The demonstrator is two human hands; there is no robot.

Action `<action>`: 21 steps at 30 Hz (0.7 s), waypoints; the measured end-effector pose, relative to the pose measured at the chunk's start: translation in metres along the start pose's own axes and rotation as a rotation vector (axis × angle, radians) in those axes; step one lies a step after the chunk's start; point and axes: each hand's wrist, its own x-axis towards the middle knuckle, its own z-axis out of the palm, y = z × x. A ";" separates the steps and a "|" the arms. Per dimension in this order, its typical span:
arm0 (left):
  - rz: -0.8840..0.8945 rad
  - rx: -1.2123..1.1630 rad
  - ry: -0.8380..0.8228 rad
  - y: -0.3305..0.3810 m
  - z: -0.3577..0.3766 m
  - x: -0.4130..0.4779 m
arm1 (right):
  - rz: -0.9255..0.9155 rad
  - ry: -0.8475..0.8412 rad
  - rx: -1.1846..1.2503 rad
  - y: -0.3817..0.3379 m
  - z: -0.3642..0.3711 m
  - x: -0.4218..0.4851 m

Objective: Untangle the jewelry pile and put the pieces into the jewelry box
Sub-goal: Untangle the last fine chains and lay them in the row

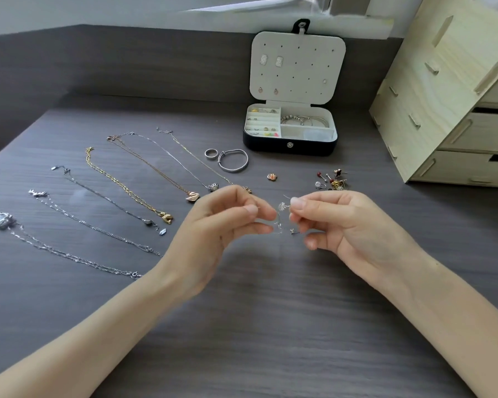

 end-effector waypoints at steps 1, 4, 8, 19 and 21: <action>-0.022 -0.030 0.005 0.000 0.001 0.001 | 0.033 -0.035 0.023 -0.001 0.000 0.000; -0.012 -0.019 -0.002 0.002 0.004 0.000 | 0.149 -0.136 0.088 -0.002 -0.001 -0.001; 0.076 0.228 0.005 0.000 0.005 -0.002 | 0.219 -0.173 0.102 -0.004 -0.002 -0.004; 0.443 0.856 -0.078 -0.009 0.003 -0.003 | 0.120 -0.026 0.059 0.003 0.002 -0.001; 0.458 0.928 -0.091 -0.010 0.002 -0.004 | 0.131 -0.031 0.080 0.002 0.002 -0.002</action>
